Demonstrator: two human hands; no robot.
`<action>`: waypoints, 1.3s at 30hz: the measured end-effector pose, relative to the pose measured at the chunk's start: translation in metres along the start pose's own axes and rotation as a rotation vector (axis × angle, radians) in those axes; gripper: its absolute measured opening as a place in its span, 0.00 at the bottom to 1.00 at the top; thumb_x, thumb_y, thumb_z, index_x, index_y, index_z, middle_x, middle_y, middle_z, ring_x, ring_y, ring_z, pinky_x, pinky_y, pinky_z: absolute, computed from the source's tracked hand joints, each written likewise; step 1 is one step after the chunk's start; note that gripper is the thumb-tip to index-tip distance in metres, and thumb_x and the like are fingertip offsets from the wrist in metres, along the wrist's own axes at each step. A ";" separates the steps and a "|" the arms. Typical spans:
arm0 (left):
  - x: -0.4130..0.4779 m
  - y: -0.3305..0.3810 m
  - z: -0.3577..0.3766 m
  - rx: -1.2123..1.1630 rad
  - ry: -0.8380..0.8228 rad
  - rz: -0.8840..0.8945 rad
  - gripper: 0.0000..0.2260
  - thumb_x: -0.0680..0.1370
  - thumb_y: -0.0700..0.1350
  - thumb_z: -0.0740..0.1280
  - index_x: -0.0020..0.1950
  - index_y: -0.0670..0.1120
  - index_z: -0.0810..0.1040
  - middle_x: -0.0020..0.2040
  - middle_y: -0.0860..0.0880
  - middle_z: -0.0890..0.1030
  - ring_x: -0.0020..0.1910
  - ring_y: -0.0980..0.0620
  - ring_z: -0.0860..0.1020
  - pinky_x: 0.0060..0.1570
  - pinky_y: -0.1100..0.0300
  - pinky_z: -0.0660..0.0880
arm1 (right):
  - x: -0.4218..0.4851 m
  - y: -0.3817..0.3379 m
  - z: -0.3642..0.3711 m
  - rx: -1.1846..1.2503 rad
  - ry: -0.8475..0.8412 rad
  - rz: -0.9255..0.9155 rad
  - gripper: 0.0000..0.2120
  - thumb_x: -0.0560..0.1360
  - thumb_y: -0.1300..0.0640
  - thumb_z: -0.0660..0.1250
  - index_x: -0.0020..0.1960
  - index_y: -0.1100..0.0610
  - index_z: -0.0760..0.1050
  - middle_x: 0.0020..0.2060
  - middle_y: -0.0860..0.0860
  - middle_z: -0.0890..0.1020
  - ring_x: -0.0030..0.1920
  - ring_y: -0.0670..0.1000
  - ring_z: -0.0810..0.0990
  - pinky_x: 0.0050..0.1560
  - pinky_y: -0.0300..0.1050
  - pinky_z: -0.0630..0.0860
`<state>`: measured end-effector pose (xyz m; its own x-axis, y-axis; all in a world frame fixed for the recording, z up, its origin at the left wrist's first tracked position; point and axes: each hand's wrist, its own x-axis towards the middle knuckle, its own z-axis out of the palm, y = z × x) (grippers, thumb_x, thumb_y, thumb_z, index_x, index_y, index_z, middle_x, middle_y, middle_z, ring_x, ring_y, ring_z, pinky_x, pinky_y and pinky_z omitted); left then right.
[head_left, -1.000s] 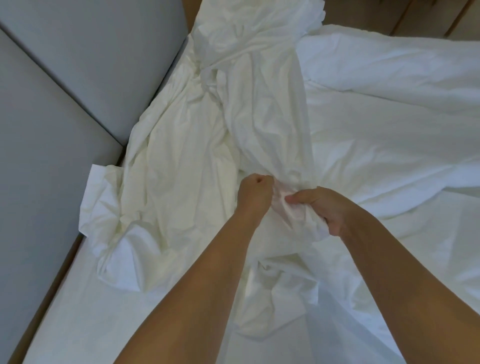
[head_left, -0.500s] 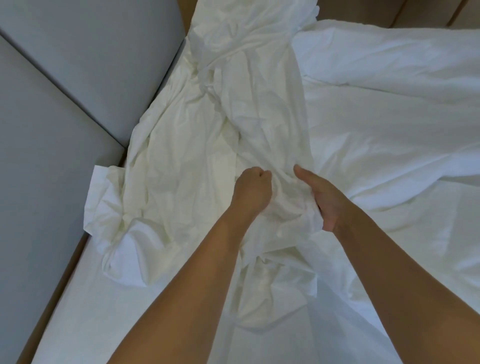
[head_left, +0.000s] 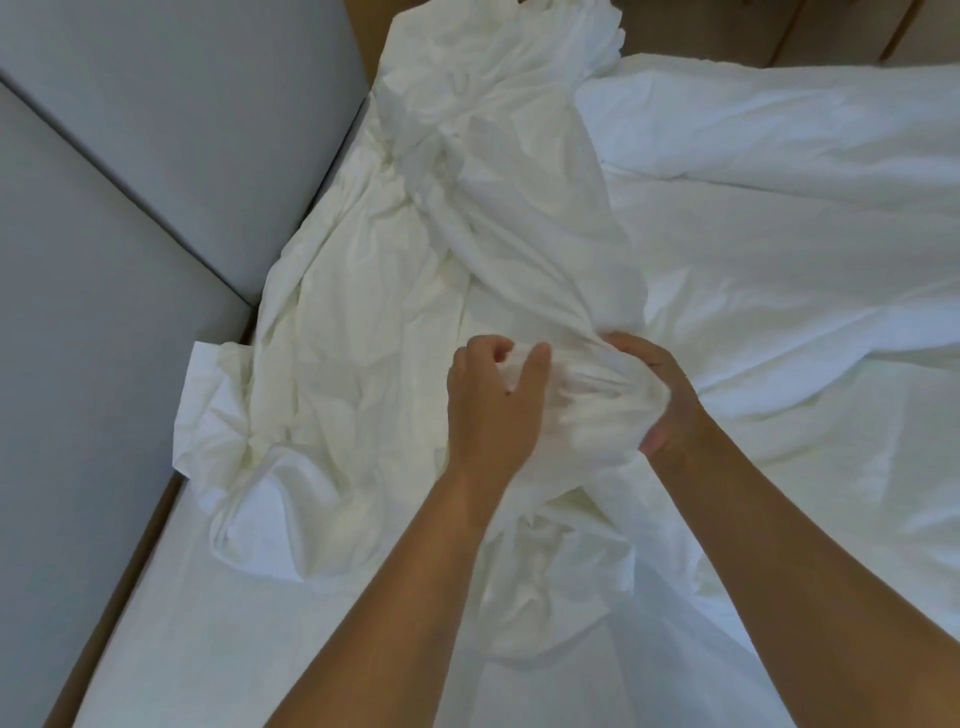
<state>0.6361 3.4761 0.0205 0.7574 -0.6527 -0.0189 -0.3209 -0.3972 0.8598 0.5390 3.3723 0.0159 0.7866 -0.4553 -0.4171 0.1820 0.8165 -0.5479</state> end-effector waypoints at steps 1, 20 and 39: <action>0.006 -0.008 0.002 -0.022 -0.122 -0.153 0.20 0.77 0.60 0.61 0.61 0.48 0.72 0.60 0.50 0.75 0.60 0.51 0.73 0.61 0.57 0.69 | 0.000 0.001 -0.008 0.044 0.023 -0.068 0.13 0.67 0.62 0.64 0.27 0.61 0.82 0.25 0.54 0.81 0.26 0.50 0.81 0.26 0.37 0.76; 0.016 0.099 -0.003 -0.268 -0.327 0.159 0.20 0.78 0.42 0.65 0.28 0.47 0.62 0.25 0.55 0.62 0.27 0.56 0.62 0.33 0.62 0.62 | -0.011 -0.002 0.010 -0.419 -0.200 -0.017 0.07 0.65 0.60 0.68 0.38 0.54 0.85 0.36 0.52 0.85 0.38 0.49 0.84 0.37 0.40 0.79; 0.019 0.054 -0.020 -0.433 0.140 0.105 0.20 0.79 0.46 0.61 0.29 0.52 0.59 0.25 0.59 0.62 0.25 0.61 0.60 0.27 0.68 0.61 | -0.013 -0.002 -0.010 -0.593 -0.128 0.391 0.21 0.63 0.60 0.76 0.55 0.59 0.80 0.51 0.59 0.83 0.50 0.58 0.84 0.45 0.50 0.81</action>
<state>0.6448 3.4548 0.0771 0.8125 -0.5697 0.1234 -0.1559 -0.0083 0.9877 0.5229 3.3734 0.0153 0.7984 -0.0944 -0.5946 -0.4493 0.5641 -0.6928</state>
